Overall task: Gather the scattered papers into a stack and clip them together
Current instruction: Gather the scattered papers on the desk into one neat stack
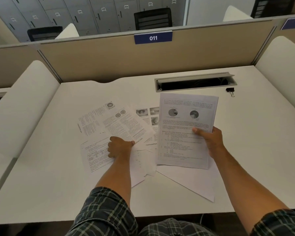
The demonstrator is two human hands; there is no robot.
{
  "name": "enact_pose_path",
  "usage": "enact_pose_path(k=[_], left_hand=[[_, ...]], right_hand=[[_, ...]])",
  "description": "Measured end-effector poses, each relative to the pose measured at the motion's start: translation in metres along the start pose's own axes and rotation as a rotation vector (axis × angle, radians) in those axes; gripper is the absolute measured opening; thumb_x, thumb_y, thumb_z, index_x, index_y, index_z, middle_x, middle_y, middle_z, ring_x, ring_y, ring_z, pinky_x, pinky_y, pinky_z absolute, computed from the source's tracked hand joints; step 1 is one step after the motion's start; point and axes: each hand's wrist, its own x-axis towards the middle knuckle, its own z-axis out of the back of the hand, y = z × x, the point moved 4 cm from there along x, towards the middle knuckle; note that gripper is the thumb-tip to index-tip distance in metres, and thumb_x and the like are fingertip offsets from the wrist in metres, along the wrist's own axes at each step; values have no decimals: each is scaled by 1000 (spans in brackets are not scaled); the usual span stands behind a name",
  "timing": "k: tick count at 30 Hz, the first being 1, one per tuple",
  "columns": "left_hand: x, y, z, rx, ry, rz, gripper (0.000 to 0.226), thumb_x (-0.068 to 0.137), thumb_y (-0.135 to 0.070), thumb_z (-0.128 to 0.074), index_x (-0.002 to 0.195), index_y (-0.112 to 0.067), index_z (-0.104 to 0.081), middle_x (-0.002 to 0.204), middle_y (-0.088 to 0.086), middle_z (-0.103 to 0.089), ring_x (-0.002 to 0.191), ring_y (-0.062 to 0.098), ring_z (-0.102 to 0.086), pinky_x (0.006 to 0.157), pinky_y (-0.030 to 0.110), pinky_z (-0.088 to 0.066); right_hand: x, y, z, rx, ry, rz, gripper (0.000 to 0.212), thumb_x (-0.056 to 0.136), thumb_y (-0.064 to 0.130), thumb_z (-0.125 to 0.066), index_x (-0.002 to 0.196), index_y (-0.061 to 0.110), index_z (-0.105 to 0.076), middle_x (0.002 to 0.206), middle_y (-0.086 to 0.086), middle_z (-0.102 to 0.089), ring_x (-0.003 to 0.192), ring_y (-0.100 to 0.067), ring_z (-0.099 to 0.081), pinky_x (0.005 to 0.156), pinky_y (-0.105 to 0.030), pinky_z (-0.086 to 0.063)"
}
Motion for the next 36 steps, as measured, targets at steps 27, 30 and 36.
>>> enact_pose_path(k=[27,30,36], left_hand=[[-22,-27,-5,890,52,-771,29,66,-34,-70,87,-16,-61,96,6,-55,82,20,-57,69,27,-54],[-22,-25,-6,903,53,-787,35,67,-32,-72,95,-13,-66,99,7,-58,86,20,-58,77,29,-58],[-28,-17,-9,990,-68,-833,42,75,-29,-77,110,-9,-64,104,7,-65,95,21,-66,83,29,-58]], right_hand=[[4,2,-2,40,-44,16,42,74,23,-95,112,16,-79,106,-4,-82,88,-28,-81,67,-38,-65],[2,3,-2,44,-49,15,40,71,27,-95,107,20,-80,105,-3,-83,87,-27,-81,65,-36,-65],[-1,5,-2,37,-43,15,43,69,30,-96,108,20,-80,106,-4,-82,88,-29,-81,66,-38,-66]])
